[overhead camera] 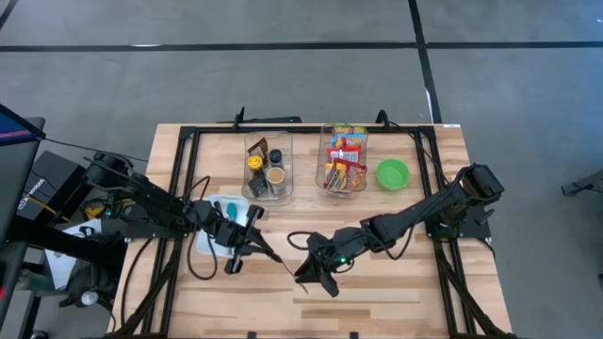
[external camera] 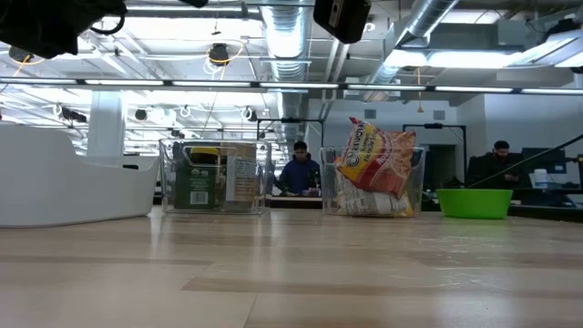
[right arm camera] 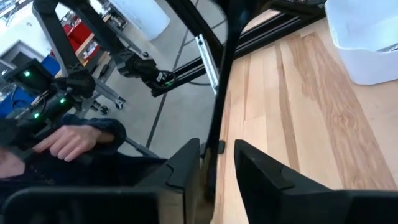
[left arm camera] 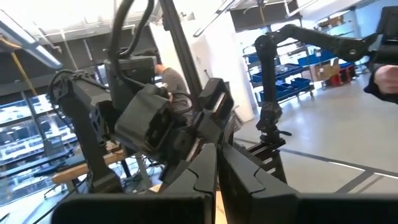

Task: Pick & Place Food Item
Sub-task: Put the black spoon into the white bin

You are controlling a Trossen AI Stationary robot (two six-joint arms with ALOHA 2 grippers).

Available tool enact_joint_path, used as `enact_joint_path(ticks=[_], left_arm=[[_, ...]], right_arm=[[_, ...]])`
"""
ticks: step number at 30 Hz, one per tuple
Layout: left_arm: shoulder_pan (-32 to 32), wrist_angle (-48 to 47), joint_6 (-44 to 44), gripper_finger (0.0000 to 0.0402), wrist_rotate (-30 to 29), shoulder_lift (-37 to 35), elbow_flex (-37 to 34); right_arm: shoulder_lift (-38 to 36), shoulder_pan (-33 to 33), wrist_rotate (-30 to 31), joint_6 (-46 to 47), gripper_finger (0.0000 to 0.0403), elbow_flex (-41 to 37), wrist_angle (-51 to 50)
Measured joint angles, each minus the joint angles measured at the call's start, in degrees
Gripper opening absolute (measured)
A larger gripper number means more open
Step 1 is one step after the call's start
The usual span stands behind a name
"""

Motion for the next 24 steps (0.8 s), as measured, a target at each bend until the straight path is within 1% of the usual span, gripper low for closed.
enact_joint_path(ticks=[3, 8, 13, 18, 24], left_arm=[[0.0, 0.02, -0.73, 0.0001, -0.99, 0.02, 0.0], [0.01, -1.56, -4.47, 0.0001, -1.15, -0.86, 0.0], [0.0, -8.84, -6.18, 0.0001, -1.1, -4.38, 0.0], [0.0, -16.08, -9.41, 0.0001, -1.16, -10.07, 0.0], [0.0, -28.53, -14.93, 0.0001, -5.33, -17.5, 0.0]], right_arm=[[0.0, -0.35, -1.59, 0.02, 0.0097, 0.0, -0.11], [0.0, -0.53, -1.68, -0.21, 0.0097, 0.0, -0.81], [0.0, -0.52, -2.89, -1.63, 0.0097, 0.0, -1.17], [0.0, -0.51, -4.45, -2.81, 0.0097, 0.0, -1.4], [0.0, -0.51, -4.39, -4.04, 0.0098, 0.0, -1.4]])
